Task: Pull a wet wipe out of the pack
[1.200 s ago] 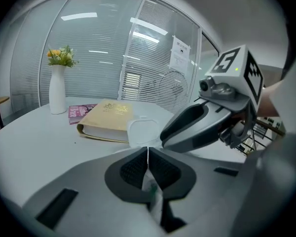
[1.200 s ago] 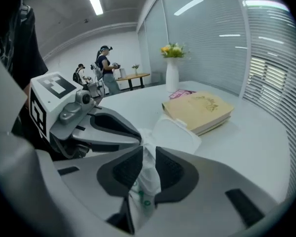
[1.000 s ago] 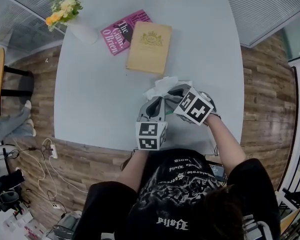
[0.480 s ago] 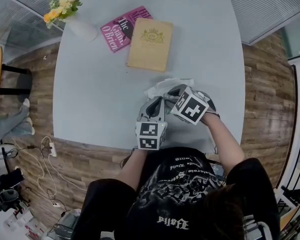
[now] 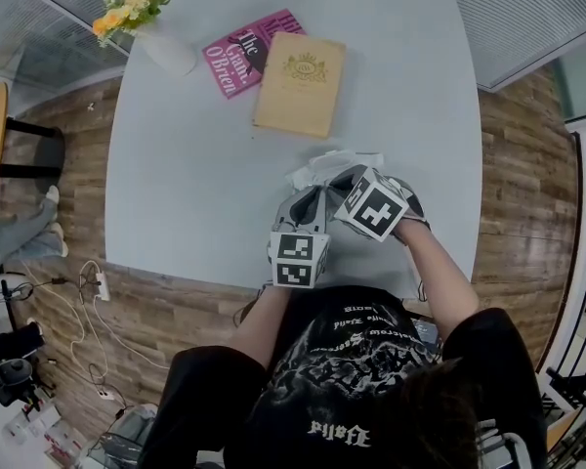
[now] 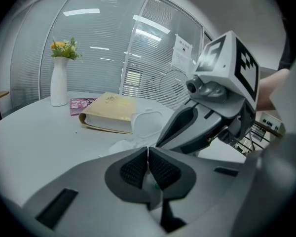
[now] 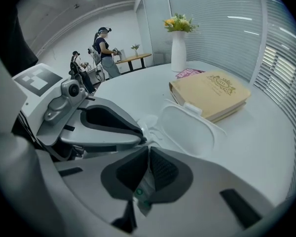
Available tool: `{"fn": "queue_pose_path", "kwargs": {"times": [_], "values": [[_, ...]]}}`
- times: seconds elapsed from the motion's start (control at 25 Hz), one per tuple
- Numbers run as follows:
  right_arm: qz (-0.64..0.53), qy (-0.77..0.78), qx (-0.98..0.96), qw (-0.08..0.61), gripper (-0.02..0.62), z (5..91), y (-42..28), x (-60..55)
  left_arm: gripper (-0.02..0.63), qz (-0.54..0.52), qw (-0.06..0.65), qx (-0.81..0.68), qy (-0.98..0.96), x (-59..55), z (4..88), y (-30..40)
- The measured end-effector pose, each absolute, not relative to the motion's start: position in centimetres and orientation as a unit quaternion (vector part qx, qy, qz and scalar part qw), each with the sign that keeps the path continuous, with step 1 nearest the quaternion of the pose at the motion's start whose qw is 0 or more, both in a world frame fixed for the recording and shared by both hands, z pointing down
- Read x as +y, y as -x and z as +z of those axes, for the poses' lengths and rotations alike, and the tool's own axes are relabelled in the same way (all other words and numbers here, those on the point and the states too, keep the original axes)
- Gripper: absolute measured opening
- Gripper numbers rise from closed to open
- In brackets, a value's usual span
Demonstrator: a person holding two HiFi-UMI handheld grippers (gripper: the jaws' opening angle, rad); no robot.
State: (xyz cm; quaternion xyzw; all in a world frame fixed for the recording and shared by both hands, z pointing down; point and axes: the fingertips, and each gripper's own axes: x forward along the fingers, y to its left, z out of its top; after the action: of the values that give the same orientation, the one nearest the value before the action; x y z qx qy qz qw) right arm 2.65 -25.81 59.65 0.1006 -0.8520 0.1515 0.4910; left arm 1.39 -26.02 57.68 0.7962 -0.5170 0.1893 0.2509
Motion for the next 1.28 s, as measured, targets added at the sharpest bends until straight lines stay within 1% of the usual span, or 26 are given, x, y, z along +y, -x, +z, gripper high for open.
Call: {"fn": "queue_pose_path", "kwargs": {"times": [0.12, 0.36, 0.6, 1.04, 1.16, 1.28], "values": [[0.163, -0.115, -0.861, 0.467, 0.009, 59.2, -2.8, -26.0, 0.011, 0.193, 0.252, -0.516, -0.796, -26.0, 57.5, -1.5], [0.218, -0.155, -0.883, 0.385, 0.006, 56.6, -3.1, -27.1, 0.011, 0.207, 0.244, -0.52, -0.792, -26.0, 57.7, -1.4], [0.236, -0.165, -0.891, 0.351, 0.006, 54.8, -3.4, -27.1, 0.011, 0.201, 0.253, -0.516, -0.793, -26.0, 57.8, -1.5], [0.259, -0.222, -0.907, 0.247, 0.006, 49.3, -4.7, -27.3, 0.011, 0.192, 0.262, -0.513, -0.795, -26.1, 57.7, -1.4], [0.266, -0.242, -0.911, 0.203, 0.006, 47.2, -5.2, -27.3, 0.011, 0.185, 0.268, -0.514, -0.794, -26.0, 57.5, -1.3], [0.275, -0.268, -0.912, 0.143, 0.006, 44.7, -6.2, -27.5, 0.011, 0.168, 0.276, -0.52, -0.79, -25.9, 57.0, -0.8]]}}
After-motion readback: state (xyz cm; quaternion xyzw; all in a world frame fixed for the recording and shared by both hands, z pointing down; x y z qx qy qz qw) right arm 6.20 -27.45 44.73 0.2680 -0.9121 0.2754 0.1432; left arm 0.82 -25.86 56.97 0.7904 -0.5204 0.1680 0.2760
